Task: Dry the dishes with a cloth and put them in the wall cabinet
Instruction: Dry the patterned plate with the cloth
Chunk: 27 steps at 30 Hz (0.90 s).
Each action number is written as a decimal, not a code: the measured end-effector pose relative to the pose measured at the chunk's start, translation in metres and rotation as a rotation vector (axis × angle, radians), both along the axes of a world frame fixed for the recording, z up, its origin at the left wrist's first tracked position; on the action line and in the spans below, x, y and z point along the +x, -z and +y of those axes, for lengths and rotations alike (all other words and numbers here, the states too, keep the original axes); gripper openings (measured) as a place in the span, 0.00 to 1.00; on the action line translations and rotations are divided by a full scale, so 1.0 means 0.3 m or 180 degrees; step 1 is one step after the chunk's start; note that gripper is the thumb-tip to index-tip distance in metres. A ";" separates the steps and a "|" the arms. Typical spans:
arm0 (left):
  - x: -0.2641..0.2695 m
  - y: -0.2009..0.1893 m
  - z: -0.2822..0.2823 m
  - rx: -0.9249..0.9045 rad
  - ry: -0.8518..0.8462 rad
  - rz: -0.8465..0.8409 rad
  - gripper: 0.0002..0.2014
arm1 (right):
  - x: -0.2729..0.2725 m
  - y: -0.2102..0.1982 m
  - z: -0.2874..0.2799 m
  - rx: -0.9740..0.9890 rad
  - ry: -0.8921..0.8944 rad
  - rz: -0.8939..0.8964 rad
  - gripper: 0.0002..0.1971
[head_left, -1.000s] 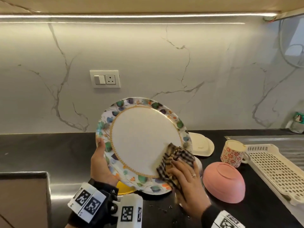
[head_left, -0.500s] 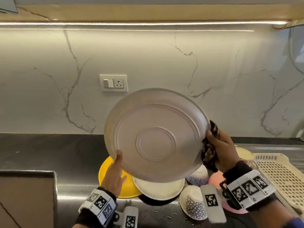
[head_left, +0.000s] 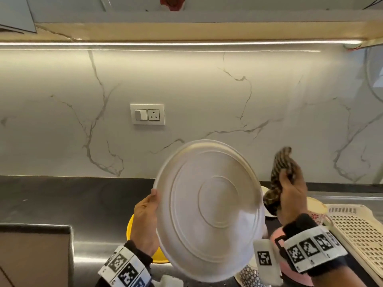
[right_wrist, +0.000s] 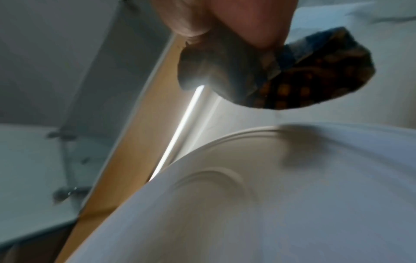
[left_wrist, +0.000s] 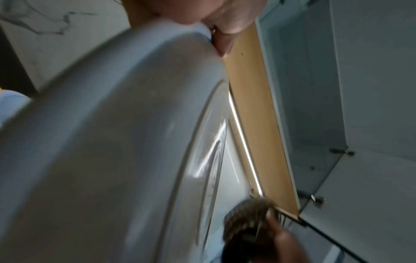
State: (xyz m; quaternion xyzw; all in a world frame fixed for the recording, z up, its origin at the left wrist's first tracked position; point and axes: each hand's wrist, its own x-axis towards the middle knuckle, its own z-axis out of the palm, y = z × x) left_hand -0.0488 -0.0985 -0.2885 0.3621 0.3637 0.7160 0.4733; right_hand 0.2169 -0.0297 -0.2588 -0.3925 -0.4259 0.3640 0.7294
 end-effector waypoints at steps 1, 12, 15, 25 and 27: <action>0.018 -0.015 -0.004 0.0051 -0.0049 0.0100 0.17 | -0.055 -0.044 -0.031 0.0291 -0.0211 -0.0319 0.20; 0.102 -0.044 -0.003 0.0655 0.0097 0.0221 0.12 | -0.361 0.008 -0.109 0.1852 0.0230 -0.4893 0.29; 0.096 -0.050 -0.001 0.0676 -0.0180 0.0472 0.14 | -0.345 -0.030 -0.068 0.1910 0.0145 -0.5042 0.30; 0.078 -0.056 -0.035 0.0709 -0.0377 0.0637 0.16 | -0.164 -0.113 0.088 0.0303 0.0150 -0.4050 0.42; 0.088 -0.057 -0.028 0.0752 -0.0341 0.0676 0.15 | -0.190 -0.105 0.069 0.0361 0.0281 -0.4098 0.43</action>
